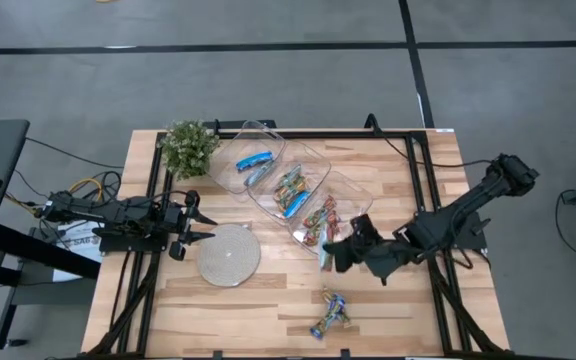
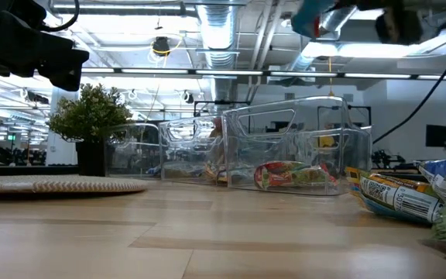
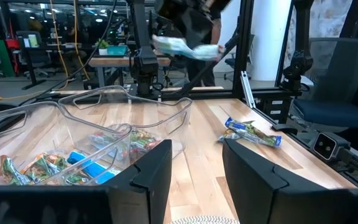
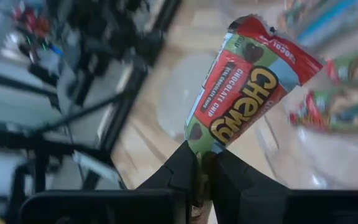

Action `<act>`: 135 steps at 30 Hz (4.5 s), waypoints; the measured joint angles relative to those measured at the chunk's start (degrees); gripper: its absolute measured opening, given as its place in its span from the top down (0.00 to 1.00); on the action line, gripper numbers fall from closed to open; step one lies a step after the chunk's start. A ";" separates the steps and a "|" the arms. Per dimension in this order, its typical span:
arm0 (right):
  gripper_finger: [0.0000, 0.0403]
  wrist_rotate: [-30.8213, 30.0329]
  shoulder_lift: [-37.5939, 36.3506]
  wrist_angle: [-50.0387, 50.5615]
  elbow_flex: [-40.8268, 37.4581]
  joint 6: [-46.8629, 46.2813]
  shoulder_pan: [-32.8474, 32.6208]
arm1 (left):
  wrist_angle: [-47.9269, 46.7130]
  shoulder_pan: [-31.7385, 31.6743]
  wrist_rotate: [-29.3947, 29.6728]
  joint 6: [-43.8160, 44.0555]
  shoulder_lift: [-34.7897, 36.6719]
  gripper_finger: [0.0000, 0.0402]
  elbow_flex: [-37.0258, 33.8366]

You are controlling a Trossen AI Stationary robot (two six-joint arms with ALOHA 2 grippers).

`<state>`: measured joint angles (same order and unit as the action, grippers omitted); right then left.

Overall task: Pick and place Granola Bars by type
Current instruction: Put the red granola bar into the bottom transparent bin, then put the blue granola bar into the top transparent bin

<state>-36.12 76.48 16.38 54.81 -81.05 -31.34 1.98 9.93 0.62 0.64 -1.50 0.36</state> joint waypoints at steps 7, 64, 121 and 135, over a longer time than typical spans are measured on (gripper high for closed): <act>0.93 -1.49 -0.91 -4.11 0.00 0.45 6.27 | 0.00 -0.02 0.00 -0.01 -0.01 0.66 0.01; 0.76 16.70 12.03 10.67 -0.70 -24.01 23.58 | 0.00 -0.01 -0.02 -0.02 0.00 0.66 0.01; 0.41 21.02 9.87 8.01 5.30 99.57 -11.09 | 0.00 -0.02 0.00 -0.01 0.00 0.66 0.00; 0.35 28.83 24.37 9.15 13.76 99.53 -11.55 | 0.00 0.00 0.00 -0.01 0.00 0.66 0.00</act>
<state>-7.29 100.85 25.53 68.56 18.48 -42.89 1.98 9.93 0.62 0.63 -1.50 0.36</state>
